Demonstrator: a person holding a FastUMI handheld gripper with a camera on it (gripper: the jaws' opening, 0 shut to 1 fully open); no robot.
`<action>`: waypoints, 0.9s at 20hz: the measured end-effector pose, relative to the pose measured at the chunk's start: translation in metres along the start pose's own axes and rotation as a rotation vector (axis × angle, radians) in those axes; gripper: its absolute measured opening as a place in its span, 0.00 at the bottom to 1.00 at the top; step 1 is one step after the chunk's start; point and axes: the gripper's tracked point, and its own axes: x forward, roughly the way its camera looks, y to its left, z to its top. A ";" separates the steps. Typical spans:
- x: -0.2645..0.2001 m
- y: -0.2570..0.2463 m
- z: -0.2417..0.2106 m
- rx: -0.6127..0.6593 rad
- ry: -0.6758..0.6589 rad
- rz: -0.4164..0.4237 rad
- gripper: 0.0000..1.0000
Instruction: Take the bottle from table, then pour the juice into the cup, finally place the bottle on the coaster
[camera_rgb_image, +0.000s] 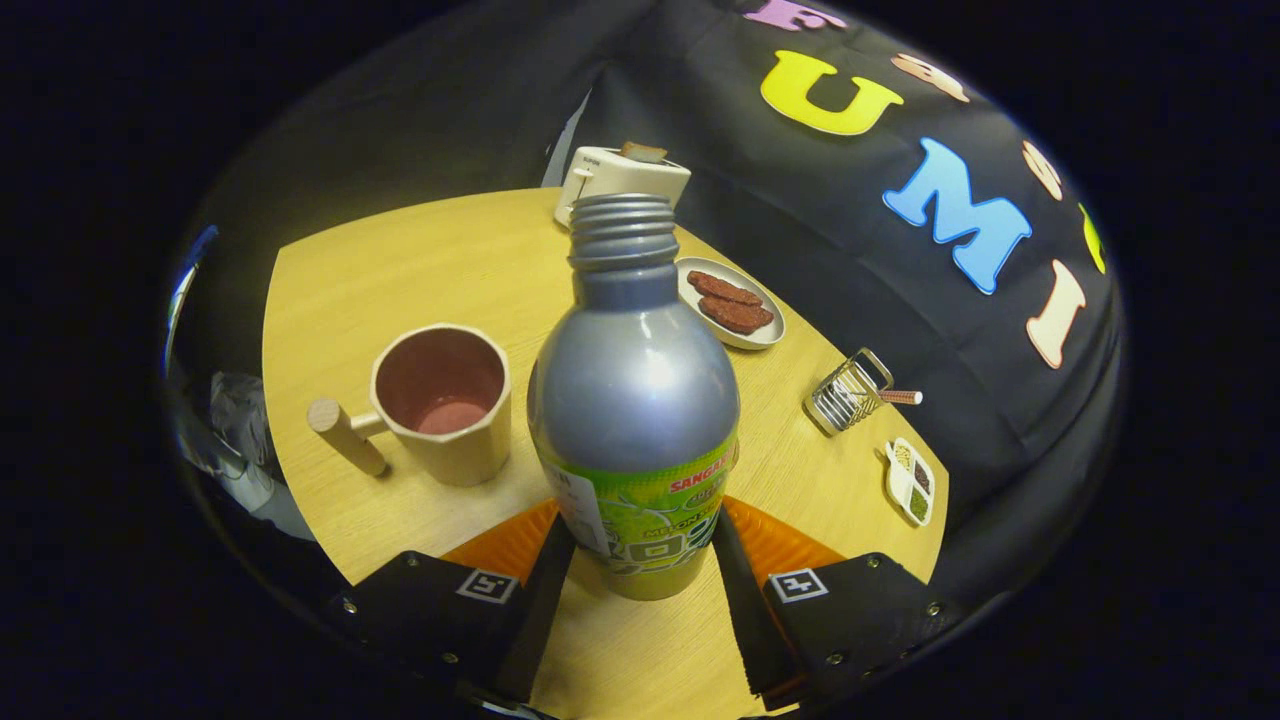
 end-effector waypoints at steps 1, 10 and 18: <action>0.003 -0.003 0.001 0.026 -0.009 0.006 0.76; 0.028 -0.027 0.013 0.165 -0.077 0.066 0.76; 0.065 -0.049 0.041 0.230 -0.188 0.060 0.77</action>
